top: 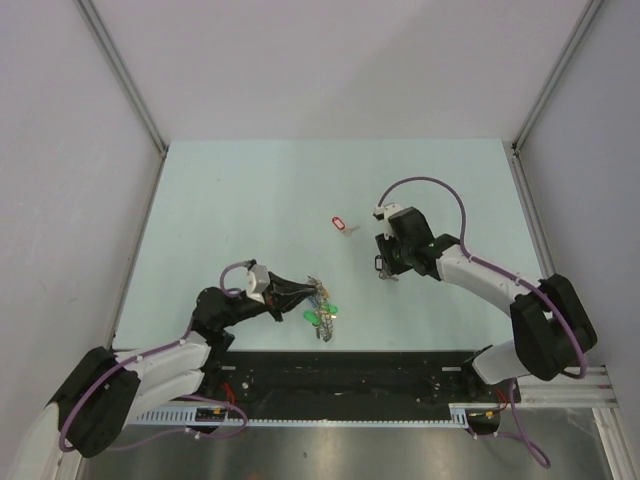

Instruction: Put the keys on the keyring

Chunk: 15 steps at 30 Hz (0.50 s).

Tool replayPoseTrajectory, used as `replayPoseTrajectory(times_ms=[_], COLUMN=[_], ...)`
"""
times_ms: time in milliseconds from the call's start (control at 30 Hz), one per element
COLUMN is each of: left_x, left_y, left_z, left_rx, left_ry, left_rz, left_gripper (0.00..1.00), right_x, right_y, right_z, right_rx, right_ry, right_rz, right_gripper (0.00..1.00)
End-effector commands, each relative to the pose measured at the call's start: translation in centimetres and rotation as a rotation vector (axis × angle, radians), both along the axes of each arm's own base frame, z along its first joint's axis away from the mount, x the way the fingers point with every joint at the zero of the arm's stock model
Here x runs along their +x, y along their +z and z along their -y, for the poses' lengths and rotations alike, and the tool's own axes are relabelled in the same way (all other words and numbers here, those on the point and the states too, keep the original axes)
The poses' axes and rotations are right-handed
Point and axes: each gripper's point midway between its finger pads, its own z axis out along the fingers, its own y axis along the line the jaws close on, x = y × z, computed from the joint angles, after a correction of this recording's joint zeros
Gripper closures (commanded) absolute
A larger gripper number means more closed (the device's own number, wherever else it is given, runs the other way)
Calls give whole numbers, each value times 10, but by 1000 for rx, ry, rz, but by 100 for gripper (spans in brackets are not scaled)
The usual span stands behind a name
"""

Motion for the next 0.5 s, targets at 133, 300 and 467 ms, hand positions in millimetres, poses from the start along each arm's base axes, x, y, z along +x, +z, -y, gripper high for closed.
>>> replayPoseTrajectory(times_ms=[133,300,467], left_x=[8,8,9], left_y=[26,25,25], left_z=[3,4,4], left_rx=[-36,-29,-26], left_ry=[-3,-3,-4], left_rz=[73,70,71], left_gripper=[99,100,100], right_x=[17,17,15], right_y=[-23,-40,-50], right_z=[-14,-17,-15], right_rx=[75,85,82], right_ry=[4,-9,-18], right_rz=[-32,-64,-77], right_gripper=[71,72,73])
